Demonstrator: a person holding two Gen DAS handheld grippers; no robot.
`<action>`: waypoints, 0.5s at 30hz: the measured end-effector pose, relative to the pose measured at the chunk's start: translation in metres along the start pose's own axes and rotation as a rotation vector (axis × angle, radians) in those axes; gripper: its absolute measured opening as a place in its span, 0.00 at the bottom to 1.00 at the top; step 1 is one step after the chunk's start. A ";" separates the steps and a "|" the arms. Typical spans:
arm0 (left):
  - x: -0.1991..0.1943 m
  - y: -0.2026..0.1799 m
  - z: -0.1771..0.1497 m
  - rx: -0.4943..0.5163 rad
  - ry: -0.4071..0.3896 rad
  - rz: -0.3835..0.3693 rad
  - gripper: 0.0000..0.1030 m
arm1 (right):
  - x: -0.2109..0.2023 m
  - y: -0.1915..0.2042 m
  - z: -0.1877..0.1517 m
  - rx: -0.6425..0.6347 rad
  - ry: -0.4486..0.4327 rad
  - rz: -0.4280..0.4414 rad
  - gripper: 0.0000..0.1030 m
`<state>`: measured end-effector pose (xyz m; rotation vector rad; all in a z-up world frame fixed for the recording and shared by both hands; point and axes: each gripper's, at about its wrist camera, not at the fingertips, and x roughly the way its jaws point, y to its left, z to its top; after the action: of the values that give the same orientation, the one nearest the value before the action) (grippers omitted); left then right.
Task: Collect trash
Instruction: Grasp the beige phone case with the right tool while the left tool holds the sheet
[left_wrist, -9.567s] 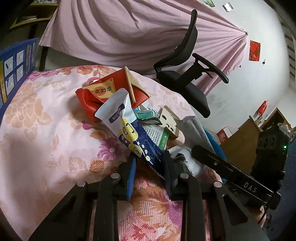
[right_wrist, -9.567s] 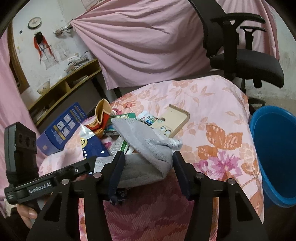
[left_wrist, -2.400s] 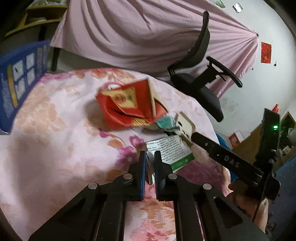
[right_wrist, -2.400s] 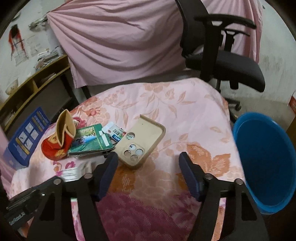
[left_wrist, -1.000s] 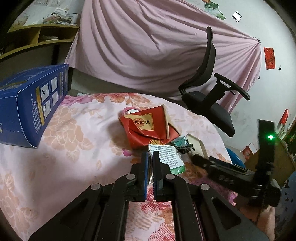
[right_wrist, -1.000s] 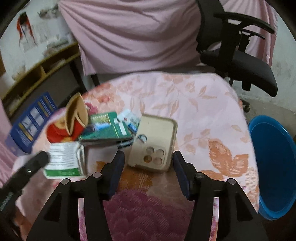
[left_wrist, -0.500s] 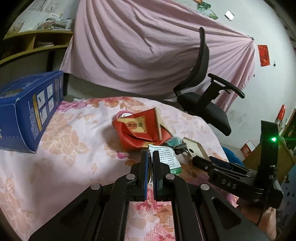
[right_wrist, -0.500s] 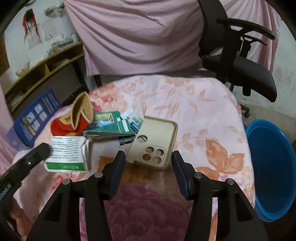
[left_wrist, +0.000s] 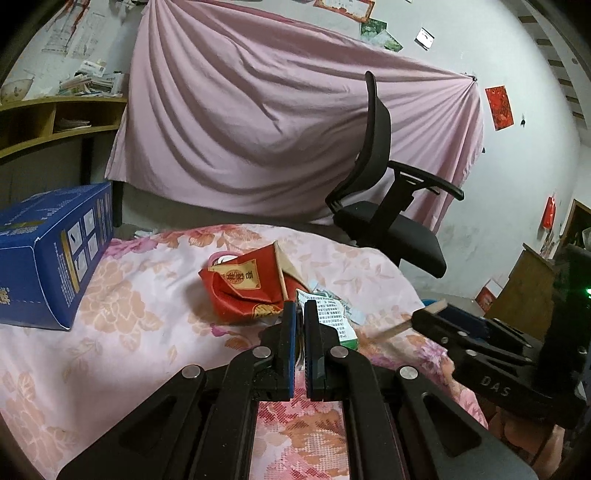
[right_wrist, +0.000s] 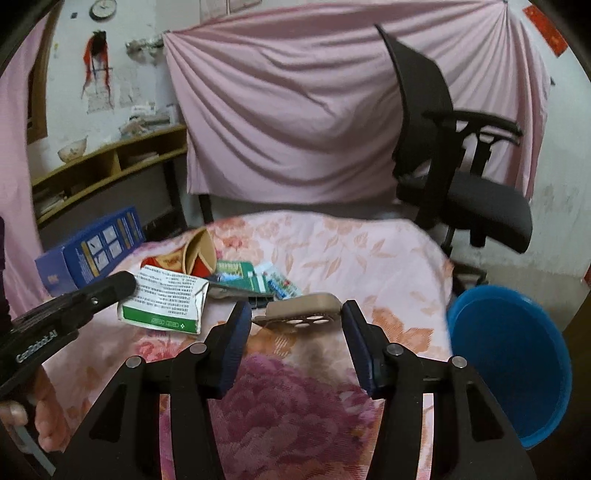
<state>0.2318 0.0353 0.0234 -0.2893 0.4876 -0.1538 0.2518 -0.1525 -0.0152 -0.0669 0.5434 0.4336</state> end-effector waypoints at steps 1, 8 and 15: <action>0.000 -0.001 0.000 0.000 -0.003 -0.002 0.02 | -0.004 -0.001 0.000 -0.003 -0.018 -0.003 0.47; 0.003 -0.021 -0.001 0.022 -0.008 -0.016 0.02 | -0.008 -0.011 0.001 0.023 -0.044 -0.006 0.10; 0.013 -0.027 -0.003 0.017 0.021 -0.009 0.02 | -0.005 -0.033 -0.003 0.120 0.000 0.002 0.13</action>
<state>0.2394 0.0060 0.0238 -0.2737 0.5057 -0.1702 0.2602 -0.1846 -0.0174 0.0485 0.5680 0.4026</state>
